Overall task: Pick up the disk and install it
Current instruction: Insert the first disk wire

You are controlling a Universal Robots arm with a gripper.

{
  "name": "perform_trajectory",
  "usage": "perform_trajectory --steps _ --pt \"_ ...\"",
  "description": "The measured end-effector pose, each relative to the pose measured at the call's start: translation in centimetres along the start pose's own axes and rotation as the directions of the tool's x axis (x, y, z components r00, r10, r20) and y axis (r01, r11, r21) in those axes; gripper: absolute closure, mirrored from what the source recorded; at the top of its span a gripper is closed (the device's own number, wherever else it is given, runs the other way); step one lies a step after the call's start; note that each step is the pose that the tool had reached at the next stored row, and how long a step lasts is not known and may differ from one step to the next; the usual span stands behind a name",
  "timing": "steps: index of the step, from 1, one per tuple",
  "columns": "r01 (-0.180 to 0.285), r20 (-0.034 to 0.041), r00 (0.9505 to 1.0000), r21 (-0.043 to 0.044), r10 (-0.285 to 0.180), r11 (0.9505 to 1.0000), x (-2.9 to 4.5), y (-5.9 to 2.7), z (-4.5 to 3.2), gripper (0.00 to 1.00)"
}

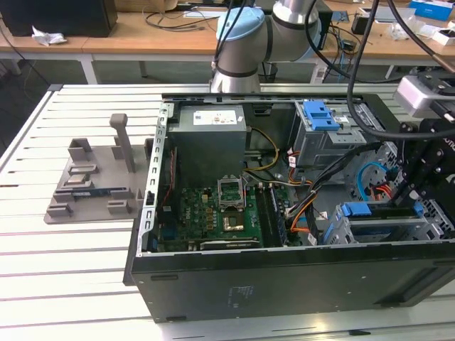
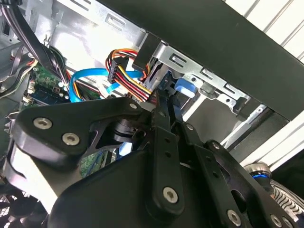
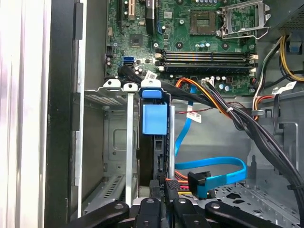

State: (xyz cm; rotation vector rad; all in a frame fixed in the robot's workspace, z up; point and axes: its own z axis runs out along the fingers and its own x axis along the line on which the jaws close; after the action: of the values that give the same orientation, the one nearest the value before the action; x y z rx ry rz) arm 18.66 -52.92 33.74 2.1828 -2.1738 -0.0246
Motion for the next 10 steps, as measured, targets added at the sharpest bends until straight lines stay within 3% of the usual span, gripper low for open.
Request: perform_trajectory --steps 4,5,6,10 --pt "0.0 0.0008 1.0 -0.0001 0.0 1.0 -0.01 0.0 0.05 0.82" --pt "0.0 0.0001 1.0 0.0 0.0 1.0 0.0 0.0 0.02 0.76" --pt "0.0 -0.0002 1.0 0.0001 0.0 1.0 0.0 0.0 -0.03 0.76" --pt "0.0 -0.0001 1.0 0.0 0.0 1.0 -0.03 0.1 -1.86 0.76"
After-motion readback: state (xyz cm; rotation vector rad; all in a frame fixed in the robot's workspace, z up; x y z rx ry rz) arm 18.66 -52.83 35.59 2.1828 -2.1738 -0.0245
